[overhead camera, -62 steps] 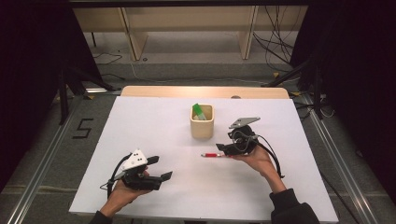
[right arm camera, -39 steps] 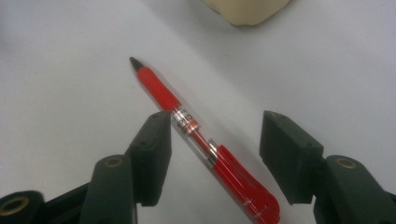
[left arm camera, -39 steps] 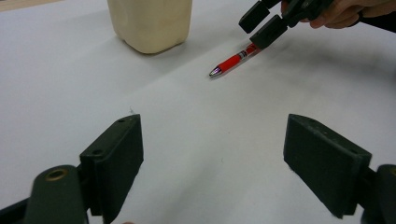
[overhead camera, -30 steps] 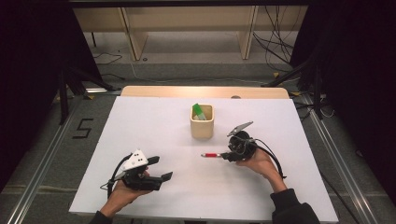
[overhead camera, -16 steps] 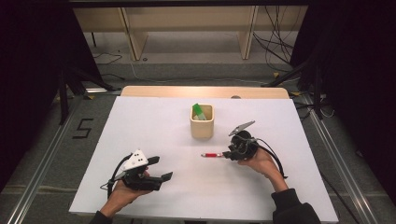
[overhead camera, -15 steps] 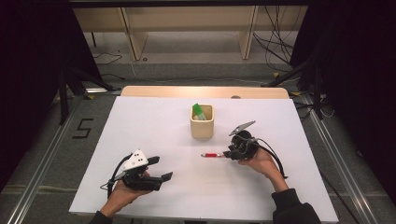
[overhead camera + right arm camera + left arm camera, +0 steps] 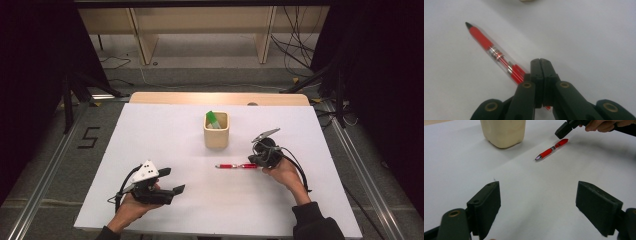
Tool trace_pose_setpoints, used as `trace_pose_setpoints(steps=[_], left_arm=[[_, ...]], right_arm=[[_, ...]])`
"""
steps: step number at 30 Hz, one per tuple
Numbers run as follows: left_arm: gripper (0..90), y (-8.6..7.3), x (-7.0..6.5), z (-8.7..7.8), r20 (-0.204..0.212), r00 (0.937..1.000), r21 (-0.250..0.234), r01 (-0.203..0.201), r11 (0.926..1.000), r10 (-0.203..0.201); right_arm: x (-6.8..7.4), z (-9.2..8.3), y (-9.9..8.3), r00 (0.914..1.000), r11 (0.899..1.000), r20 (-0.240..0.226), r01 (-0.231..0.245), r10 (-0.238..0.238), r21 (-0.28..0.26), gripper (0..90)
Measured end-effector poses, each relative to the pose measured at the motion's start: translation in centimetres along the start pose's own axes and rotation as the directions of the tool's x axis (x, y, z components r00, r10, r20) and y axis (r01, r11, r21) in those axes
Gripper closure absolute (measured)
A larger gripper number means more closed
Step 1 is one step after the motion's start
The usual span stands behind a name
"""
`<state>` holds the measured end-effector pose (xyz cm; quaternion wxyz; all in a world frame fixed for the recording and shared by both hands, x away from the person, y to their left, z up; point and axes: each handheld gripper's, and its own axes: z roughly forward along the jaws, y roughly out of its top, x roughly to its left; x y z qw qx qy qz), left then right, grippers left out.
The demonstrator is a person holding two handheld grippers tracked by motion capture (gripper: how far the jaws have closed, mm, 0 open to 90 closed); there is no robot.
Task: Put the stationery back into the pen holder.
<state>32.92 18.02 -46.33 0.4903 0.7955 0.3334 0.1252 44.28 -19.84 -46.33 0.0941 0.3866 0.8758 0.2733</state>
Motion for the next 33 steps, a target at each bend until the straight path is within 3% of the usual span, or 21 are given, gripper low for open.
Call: trace_pose_setpoints(steps=[18,33], left_arm=[[20.0,0.0,0.0,0.0,0.0,1.0,0.0,0.001,1.0,-0.001],[19.9,0.0,-0.1,-0.1,-0.002,1.0,-0.004,0.0,1.0,0.0]], right_arm=[[-0.2,0.1,-0.7,0.9994,0.999,0.026,-0.026,0.025,0.04,90.0],[1.3,-0.6,-1.9,0.9997,0.997,0.021,0.006,-0.008,0.075,90.0]])
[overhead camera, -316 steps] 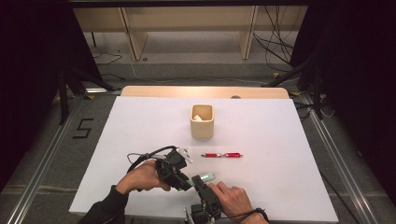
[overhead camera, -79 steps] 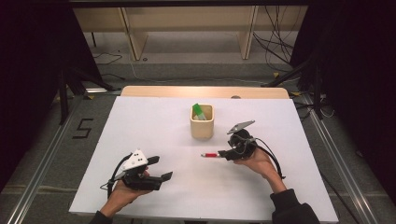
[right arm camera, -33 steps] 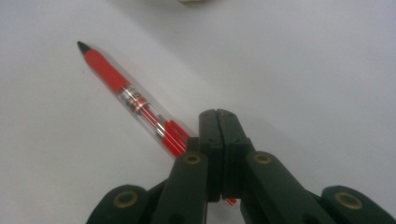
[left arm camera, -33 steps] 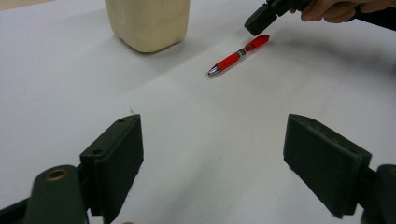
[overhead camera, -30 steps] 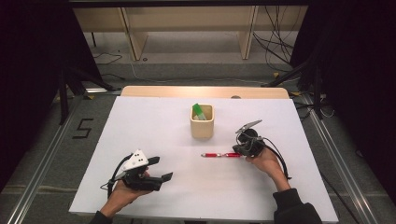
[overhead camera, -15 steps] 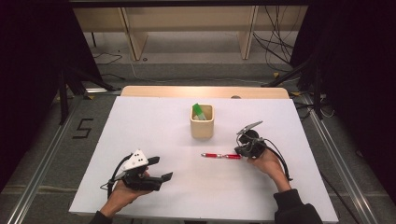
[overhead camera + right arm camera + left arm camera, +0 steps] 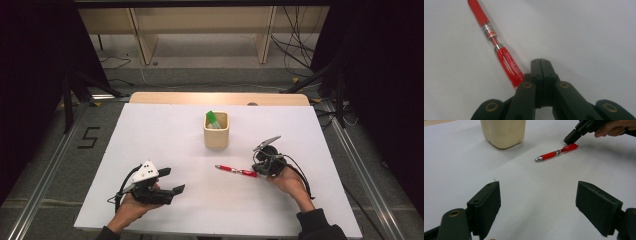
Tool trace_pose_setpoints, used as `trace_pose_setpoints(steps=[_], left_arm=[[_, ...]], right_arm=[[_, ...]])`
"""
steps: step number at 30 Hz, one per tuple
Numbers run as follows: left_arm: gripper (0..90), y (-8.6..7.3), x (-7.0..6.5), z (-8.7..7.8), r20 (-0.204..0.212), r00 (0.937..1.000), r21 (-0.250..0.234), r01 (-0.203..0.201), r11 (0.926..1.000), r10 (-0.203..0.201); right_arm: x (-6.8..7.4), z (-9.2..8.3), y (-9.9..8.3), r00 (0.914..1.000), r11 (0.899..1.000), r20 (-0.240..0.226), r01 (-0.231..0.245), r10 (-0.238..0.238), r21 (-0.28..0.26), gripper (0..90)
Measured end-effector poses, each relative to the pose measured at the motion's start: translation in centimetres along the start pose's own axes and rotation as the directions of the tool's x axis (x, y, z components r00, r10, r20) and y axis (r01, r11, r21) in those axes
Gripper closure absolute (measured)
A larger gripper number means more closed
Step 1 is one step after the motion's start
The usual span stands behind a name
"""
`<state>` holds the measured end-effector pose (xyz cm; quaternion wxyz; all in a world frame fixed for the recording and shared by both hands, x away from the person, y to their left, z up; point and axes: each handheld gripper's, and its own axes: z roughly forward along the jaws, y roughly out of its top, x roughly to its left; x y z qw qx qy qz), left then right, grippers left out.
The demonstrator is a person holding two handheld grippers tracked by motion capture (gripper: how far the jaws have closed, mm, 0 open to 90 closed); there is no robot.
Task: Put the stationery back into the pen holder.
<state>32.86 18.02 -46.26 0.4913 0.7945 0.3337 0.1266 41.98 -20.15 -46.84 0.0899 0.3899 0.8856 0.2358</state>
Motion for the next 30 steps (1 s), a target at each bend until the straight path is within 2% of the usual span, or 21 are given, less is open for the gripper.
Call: trace_pose_setpoints(steps=[5,21,30], left_arm=[[20.0,-0.01,0.01,0.03,0.002,1.0,0.003,-0.001,1.0,0.001],[20.0,0.02,-0.05,0.02,0.002,1.0,0.002,-0.002,1.0,0.002],[20.0,0.03,-0.02,-0.01,0.0,1.0,0.0,-0.003,1.0,0.003]], right_arm=[[0.86,-0.24,-0.24,0.9996,0.999,0.007,0.029,-0.029,0.016,90.0],[0.9,-0.6,-0.15,0.9994,0.999,0.001,0.034,-0.034,-0.004,90.0],[1.15,-0.71,-0.21,0.9993,0.999,-0.004,0.036,-0.036,0.008,90.0]])
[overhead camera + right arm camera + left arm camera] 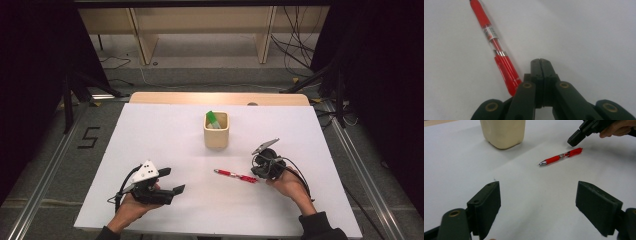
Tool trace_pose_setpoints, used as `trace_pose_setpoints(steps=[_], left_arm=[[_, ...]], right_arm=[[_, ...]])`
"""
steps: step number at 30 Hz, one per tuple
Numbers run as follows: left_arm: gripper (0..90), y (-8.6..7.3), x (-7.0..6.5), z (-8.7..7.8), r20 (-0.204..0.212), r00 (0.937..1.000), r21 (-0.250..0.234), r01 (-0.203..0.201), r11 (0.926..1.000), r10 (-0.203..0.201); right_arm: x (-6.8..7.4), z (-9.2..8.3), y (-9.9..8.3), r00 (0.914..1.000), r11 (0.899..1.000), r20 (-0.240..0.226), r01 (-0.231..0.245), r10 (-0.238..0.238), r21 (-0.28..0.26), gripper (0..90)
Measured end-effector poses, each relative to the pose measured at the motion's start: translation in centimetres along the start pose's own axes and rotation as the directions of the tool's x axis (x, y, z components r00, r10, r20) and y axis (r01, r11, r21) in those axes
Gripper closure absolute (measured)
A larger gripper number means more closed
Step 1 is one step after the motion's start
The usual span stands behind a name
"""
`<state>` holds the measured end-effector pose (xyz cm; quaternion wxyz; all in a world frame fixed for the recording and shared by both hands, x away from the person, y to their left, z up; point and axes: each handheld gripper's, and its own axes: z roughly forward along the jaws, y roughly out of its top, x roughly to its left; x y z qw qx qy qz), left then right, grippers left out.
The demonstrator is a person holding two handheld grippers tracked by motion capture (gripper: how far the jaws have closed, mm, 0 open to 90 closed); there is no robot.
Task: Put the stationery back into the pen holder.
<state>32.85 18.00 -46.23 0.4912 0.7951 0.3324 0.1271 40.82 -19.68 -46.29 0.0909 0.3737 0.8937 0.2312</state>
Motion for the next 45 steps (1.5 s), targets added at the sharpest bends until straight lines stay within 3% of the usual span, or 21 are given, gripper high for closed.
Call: trace_pose_setpoints(steps=[7,10,14,19,23,37,45], left_arm=[[20.0,0.0,0.0,0.0,-0.001,1.0,-0.001,0.001,1.0,-0.001],[20.0,0.0,0.0,0.0,-0.002,1.0,-0.002,0.001,1.0,-0.001],[20.0,0.0,0.0,0.0,-0.002,1.0,-0.003,0.003,1.0,-0.003],[20.0,0.1,0.0,-0.1,-0.007,0.9999,-0.016,0.007,0.9998,-0.007],[19.8,0.1,0.1,-0.3,-0.014,0.9998,-0.028,0.015,0.9995,-0.016],[18.4,0.1,0.2,-0.7,-0.033,0.9989,-0.054,0.033,0.998,-0.034],[18.0,0.1,0.4,-1.1,-0.038,0.9983,-0.07,0.042,0.9966,-0.045]], right_arm=[[0.6,-0.3,-0.1,0.9999,1.0,0.005,0.011,-0.011,0.003,90.0],[0.6,-0.7,0.0,0.9999,1.0,0.003,0.012,-0.012,-0.022,86.2],[0.6,-1.2,0.5,0.9988,0.999,-0.04,0.025,-0.026,-0.039,67.6],[1.3,-1.6,1.8,0.9898,0.996,-0.125,0.063,-0.07,-0.057,45.6],[1.6,-1.4,2.8,0.9832,0.995,-0.16,0.081,-0.089,-0.057,38.5],[2.5,-0.2,5.0,0.9734,0.989,-0.177,0.146,-0.145,-0.007,36.4],[3.2,0.6,5.7,0.9692,0.984,-0.178,0.178,-0.17,0.028,39.6]])
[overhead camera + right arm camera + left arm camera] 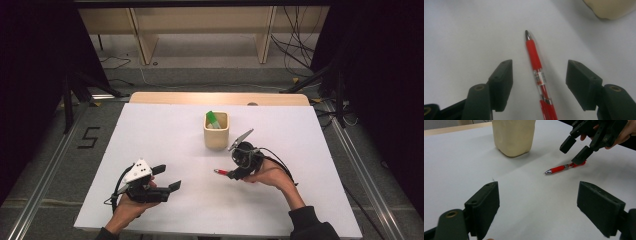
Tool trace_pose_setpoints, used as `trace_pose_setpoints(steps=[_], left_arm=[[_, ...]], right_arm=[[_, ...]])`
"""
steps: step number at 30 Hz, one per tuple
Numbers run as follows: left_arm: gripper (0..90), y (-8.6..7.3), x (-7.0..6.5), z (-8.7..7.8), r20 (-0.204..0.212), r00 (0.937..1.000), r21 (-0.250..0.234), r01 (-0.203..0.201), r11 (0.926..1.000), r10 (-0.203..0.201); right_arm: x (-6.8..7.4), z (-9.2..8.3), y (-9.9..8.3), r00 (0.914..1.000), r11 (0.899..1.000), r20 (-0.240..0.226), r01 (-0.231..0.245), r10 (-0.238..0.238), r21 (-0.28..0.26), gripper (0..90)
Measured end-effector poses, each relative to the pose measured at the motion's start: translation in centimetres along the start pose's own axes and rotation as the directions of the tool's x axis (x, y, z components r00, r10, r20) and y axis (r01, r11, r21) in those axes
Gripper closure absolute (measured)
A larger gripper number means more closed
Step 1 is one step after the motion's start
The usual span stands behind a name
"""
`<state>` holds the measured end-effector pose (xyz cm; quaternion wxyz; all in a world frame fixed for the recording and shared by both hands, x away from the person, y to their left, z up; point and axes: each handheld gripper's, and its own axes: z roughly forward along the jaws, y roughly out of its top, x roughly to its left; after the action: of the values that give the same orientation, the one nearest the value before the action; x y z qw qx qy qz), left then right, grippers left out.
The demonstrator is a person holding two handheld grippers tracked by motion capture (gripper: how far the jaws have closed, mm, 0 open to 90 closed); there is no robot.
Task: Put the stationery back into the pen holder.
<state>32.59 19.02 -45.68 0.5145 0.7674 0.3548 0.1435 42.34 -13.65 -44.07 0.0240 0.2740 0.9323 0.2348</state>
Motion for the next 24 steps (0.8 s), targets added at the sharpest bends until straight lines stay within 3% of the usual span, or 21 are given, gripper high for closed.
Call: trace_pose_setpoints(steps=[24], left_arm=[[18.0,-0.3,0.1,0.1,0.01,1.0,0.018,-0.002,0.9998,0.002]], right_arm=[[-0.2,1.5,0.4,0.9982,0.989,0.005,0.059,-0.06,0.135,66.9]])
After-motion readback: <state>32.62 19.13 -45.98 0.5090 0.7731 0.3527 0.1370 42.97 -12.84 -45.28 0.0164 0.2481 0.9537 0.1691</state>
